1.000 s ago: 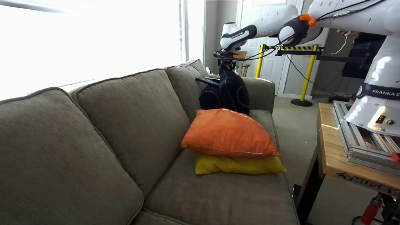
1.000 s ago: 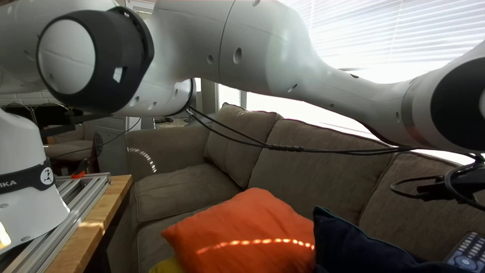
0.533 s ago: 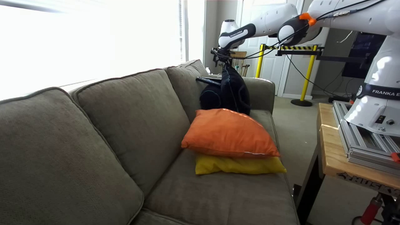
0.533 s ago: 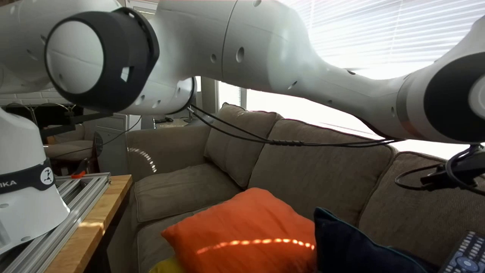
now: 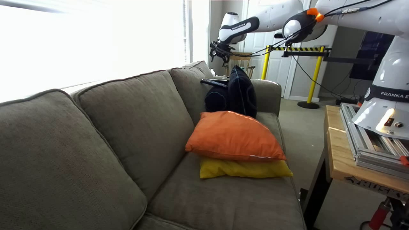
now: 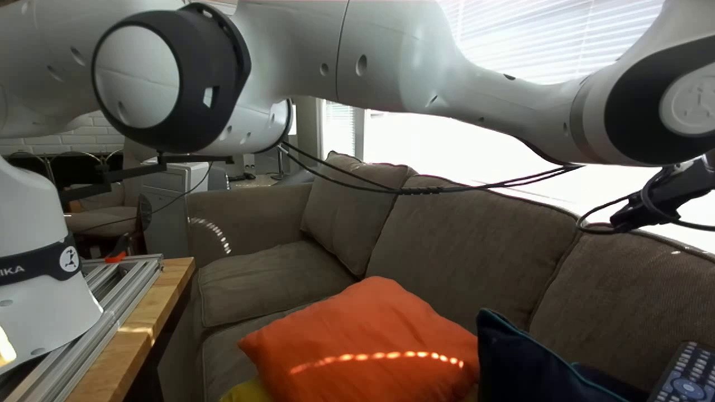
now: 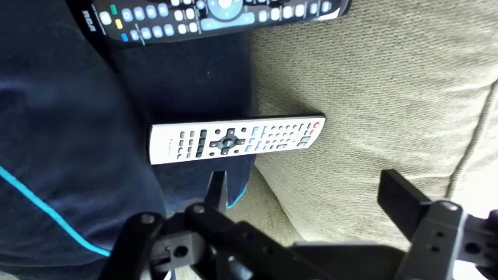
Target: Move the blue pillow to the right.
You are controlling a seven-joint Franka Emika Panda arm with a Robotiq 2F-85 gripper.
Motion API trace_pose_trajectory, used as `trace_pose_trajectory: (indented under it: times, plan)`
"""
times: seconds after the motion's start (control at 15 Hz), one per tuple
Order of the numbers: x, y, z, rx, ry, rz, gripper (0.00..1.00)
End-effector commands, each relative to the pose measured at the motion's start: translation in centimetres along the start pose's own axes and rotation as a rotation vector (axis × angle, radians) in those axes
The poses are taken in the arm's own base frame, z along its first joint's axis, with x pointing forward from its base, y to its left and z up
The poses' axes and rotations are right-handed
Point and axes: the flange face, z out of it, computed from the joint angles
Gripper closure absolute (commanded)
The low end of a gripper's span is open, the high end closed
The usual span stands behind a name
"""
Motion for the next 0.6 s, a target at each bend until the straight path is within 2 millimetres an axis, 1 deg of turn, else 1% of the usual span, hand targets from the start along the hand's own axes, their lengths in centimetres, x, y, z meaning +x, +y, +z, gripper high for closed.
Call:
trace_pose_trajectory:
  times: [0.0, 0.07, 0.2, 0.53]
  plan:
    - [0.1, -1.4, -2.7, 0.040, -0.088, -0.060, 0.00]
    - [0.1, -1.7, -3.3, 0.046, -0.109, -0.084, 0.00]
    - [0.0, -2.1, -5.2, 0.021, -0.197, -0.169, 0.00]
    - [0.7, -2.7, -10.8, -0.009, -0.334, -0.390, 0.00]
